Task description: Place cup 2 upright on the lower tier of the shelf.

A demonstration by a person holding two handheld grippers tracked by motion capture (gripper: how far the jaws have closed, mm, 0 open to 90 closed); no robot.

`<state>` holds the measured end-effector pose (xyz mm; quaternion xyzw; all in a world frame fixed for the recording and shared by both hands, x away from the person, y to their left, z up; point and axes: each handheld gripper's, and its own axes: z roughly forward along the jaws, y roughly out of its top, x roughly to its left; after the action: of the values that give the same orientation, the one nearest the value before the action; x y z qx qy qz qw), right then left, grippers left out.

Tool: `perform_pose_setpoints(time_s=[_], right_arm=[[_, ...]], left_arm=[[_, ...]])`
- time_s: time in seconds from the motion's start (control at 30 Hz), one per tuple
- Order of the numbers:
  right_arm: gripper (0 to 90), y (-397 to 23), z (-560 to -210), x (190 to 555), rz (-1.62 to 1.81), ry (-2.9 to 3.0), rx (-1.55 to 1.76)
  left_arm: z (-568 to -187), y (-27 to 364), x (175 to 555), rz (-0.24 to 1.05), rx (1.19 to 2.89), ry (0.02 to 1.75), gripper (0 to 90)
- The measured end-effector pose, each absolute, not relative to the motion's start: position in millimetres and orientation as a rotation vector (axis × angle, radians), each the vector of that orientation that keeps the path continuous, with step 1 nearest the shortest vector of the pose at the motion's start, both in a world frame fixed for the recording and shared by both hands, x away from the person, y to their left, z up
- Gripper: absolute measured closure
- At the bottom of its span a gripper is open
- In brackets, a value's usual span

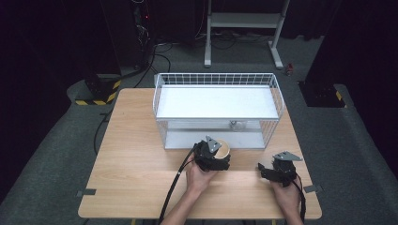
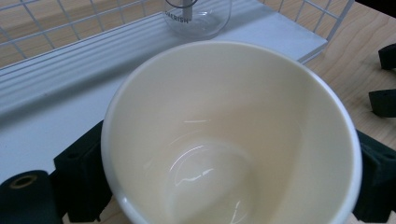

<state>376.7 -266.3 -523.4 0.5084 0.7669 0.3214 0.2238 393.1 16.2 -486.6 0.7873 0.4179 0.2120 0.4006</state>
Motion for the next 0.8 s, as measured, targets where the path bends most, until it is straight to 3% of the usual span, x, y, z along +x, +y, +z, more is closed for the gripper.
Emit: perform_pose_setpoints(time_s=[0.8], right_arm=[[24.3,-266,-523,377,0.887,2.117,1.399]], left_arm=[[-476,32,384,0.560,1.973,1.021,9.5]])
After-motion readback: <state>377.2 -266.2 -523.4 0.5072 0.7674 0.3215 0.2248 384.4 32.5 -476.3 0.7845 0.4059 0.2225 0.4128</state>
